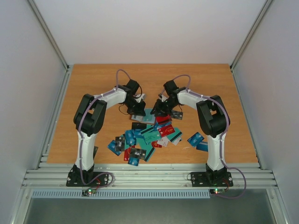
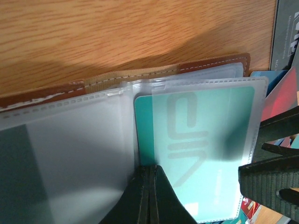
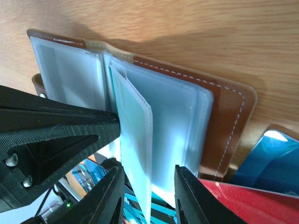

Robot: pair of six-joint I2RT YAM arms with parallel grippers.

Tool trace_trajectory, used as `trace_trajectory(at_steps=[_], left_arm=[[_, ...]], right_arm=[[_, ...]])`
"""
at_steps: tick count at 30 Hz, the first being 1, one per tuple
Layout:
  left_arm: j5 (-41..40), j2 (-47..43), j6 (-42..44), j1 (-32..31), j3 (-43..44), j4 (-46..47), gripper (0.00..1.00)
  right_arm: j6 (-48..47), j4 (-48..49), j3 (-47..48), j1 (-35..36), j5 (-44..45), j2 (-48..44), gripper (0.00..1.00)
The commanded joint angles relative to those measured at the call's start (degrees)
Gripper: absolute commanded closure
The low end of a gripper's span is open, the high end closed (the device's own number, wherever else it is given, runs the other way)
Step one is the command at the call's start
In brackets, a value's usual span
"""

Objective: Put the credit cards into the card holder

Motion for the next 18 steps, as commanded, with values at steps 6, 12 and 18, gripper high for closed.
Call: trace_trajectory(at_steps=[6, 12, 18], left_arm=[[0.0, 2.0, 1.0, 0.1, 0.5, 0.0, 1.00], [1.5, 1.9, -0.3, 0.2, 0.3, 1.3, 1.00], [4.0, -1.0, -3.0, 0.6, 1.1, 2.0, 1.00]], right_arm=[[0.7, 0.2, 3.5, -0.2, -2.4, 2.3, 0.69], [0.8, 0.6, 4.0, -0.2, -3.8, 3.5, 0.69], [0.9, 1.3, 4.9, -0.2, -5.6, 3.5, 0.69]])
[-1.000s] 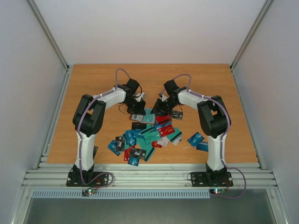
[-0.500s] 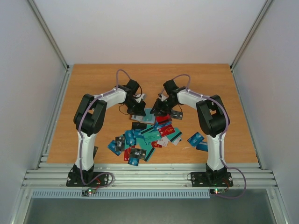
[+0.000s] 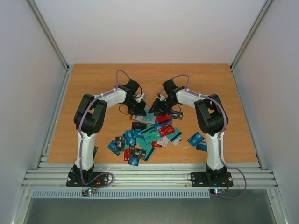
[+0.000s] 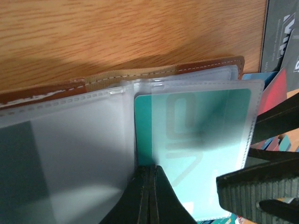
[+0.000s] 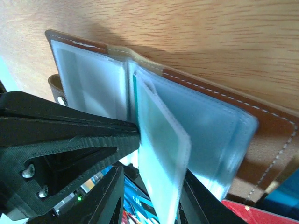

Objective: Put the credit cards into the card holder

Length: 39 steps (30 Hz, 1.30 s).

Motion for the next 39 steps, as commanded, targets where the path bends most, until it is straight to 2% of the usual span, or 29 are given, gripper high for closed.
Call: trace_trajectory(at_steps=[1, 8, 16, 23, 31, 35, 39], left_arm=[[2.7, -2.0, -2.7, 0.7, 1.3, 1.7, 1.00], [3.3, -9.3, -6.6, 4.0, -0.6, 2.0, 1.00], [1.8, -16.7, -6.0, 10.0, -4.3, -0.4, 1.00], [2.5, -20.2, -4.0, 14.3, -8.0, -1.1, 1.00], [2.5, -21.3, -1.9, 15.0, -8.9, -2.4, 1.00], [2.0, -23.3, -1.7, 15.0, -9.0, -3.6, 0.99], [0.7, -27.3, -1.2, 15.0, -10.1, -5.2, 0.97]], right_arm=[[0.7, 1.0, 2.6, -0.1, -2.5, 1.2, 0.69], [0.7, -0.1, 5.8, 0.5, -3.9, 2.6, 0.68], [-0.3, -4.0, 13.4, 2.2, -5.0, 6.1, 0.67], [-0.8, -9.0, 22.9, 4.4, -5.5, 11.7, 0.67], [-1.5, -13.3, 30.6, 4.8, -5.2, 16.7, 0.67], [-2.1, -15.2, 33.3, 4.8, -4.0, 16.0, 0.67], [-4.3, -16.3, 32.1, 4.7, -1.2, 10.9, 0.67]])
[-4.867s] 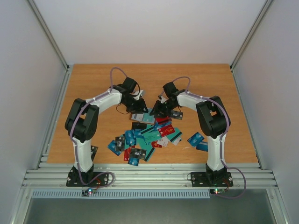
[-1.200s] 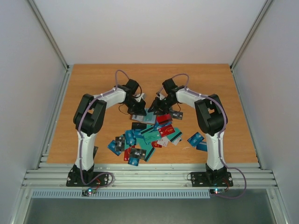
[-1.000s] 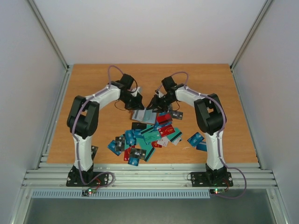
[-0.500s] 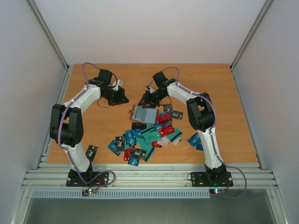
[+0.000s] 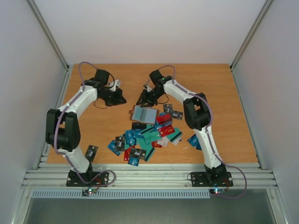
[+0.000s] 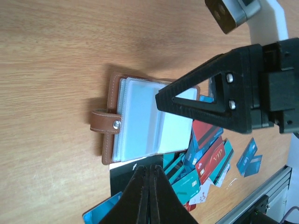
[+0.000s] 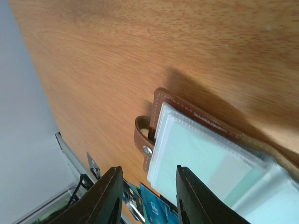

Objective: Put the credit cards into the card holder

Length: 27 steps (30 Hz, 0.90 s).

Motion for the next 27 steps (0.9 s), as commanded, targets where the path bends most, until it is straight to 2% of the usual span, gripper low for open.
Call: trace_trajectory(at_steps=[1, 4, 7, 11, 12, 13, 14, 20, 27], left_arm=[[-1.5, -6.7, 1.4, 0.1, -2.0, -2.2, 0.96], [-2.9, -11.1, 0.9, 0.1, -3.7, -3.8, 0.83], [-3.8, -14.9, 1.7, 0.1, -4.5, -6.3, 0.58], [-7.0, -19.4, 5.5, 0.1, -5.7, -11.0, 0.30], [-7.5, -20.8, 6.1, 0.1, -6.3, -11.3, 0.21], [-8.1, -22.2, 6.3, 0.2, -7.8, -11.1, 0.07], [-8.7, -23.6, 6.1, 0.2, -9.3, -10.6, 0.01], [-11.7, -29.6, 1.6, 2.2, -17.7, -10.5, 0.01], [-13.1, -39.2, 0.4, 3.0, -23.1, -16.4, 0.01]], right_arm=[[-3.2, -2.4, -0.9, 0.1, 3.4, -7.7, 0.67], [-4.2, -1.0, -7.4, 0.1, 7.1, -15.1, 0.66], [-6.0, 0.8, -15.5, 0.1, 10.3, -22.7, 0.62], [-2.6, 2.9, -25.6, 0.1, 14.2, -32.3, 0.56], [-1.8, 3.1, -27.6, 0.1, 14.9, -34.2, 0.55], [-0.8, 3.2, -30.0, 0.2, 16.0, -36.7, 0.55], [0.1, 3.2, -31.8, 0.3, 16.7, -38.5, 0.55], [4.8, -0.6, -36.8, 5.6, 25.3, -47.0, 0.54], [14.9, -6.8, -37.8, 17.2, 37.2, -52.6, 0.53]])
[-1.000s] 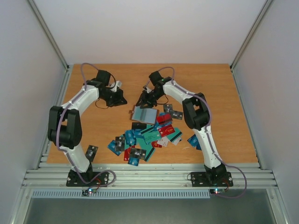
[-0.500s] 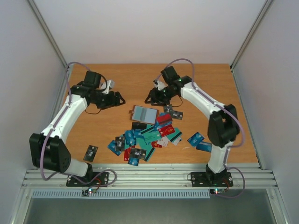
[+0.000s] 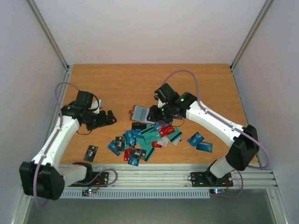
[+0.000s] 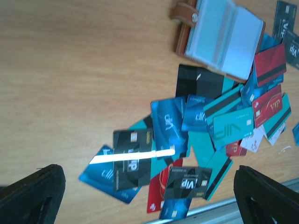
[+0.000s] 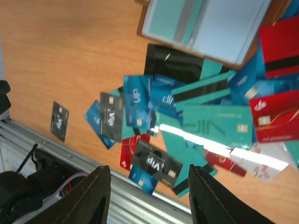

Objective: Put the credit cards into the card holder

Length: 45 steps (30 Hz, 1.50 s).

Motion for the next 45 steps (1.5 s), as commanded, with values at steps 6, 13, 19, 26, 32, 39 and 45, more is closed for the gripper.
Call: trace_trajectory(at_steps=[6, 13, 19, 26, 32, 39, 45], left_arm=[[1.5, -9.7, -3.0, -0.6, -2.8, -9.8, 0.17], [-1.3, -12.5, -11.2, -8.7, -6.0, -8.3, 0.21], [-3.1, -9.8, -16.2, -16.8, -11.7, -4.6, 0.40], [-4.5, -2.8, -20.8, -25.4, -12.5, 1.6, 0.53], [-3.0, 0.4, -19.8, -28.4, -13.0, 4.9, 0.59], [0.9, 0.8, -18.9, -29.2, -16.6, 9.1, 0.66], [2.6, 1.3, -19.6, -29.4, -19.2, 10.9, 0.68]], right_arm=[[20.7, -4.2, -6.2, 15.5, 16.7, -7.5, 0.51], [28.5, 2.4, -12.3, 24.4, 16.6, -7.2, 0.50], [34.9, 15.3, -21.5, 28.7, 12.6, -6.1, 0.49], [41.9, 34.6, -35.4, 30.7, 9.1, -6.4, 0.47], [43.1, 47.3, -41.6, 31.6, 6.8, -4.5, 0.46], [45.5, 57.0, -44.1, 34.1, 6.5, -0.6, 0.46], [47.3, 61.7, -43.3, 35.5, 7.5, 4.2, 0.46]])
